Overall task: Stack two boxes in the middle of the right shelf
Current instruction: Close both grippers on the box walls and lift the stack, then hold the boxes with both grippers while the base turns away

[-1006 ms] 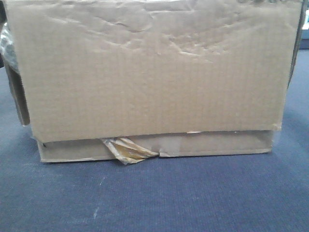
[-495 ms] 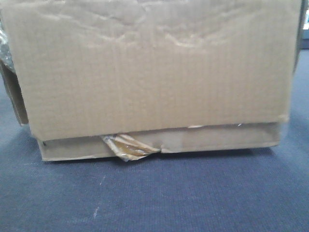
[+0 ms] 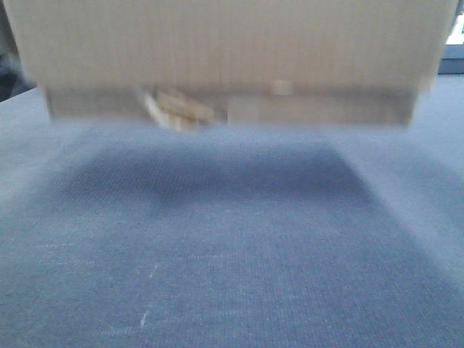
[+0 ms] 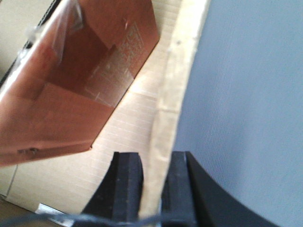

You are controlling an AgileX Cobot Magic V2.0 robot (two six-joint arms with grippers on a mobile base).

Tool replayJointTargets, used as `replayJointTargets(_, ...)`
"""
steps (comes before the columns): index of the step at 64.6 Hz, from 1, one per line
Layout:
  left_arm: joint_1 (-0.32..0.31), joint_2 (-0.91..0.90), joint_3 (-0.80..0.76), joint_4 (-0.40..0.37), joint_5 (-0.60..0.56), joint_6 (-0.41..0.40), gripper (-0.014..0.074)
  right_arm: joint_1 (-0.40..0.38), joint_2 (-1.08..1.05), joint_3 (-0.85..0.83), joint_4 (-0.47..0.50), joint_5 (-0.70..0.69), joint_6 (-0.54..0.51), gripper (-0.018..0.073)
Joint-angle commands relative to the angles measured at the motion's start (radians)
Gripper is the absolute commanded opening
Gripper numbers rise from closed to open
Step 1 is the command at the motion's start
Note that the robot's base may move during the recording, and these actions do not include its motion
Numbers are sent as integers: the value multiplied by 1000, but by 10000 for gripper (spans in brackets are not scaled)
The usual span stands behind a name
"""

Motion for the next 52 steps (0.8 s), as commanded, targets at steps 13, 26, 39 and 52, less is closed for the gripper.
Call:
replayJointTargets(13,-84,-55,-189,52,-36,-3,-111,-7,-84,-149,28,-19,-10,-153)
replayJointTargets(26,-96,-55,-223,52,-36,-3,-111,-7,-95,-181,28,-19,-10,-153)
replayJointTargets(39,-94,-53,-222,54,-36,-3,-111,-7,-95,-181,28,-19,-10,-153)
replayJointTargets(52,-94,-53,-222,60,-36,-3,-111,-7,-95,-181,28,-19,-10,-153)
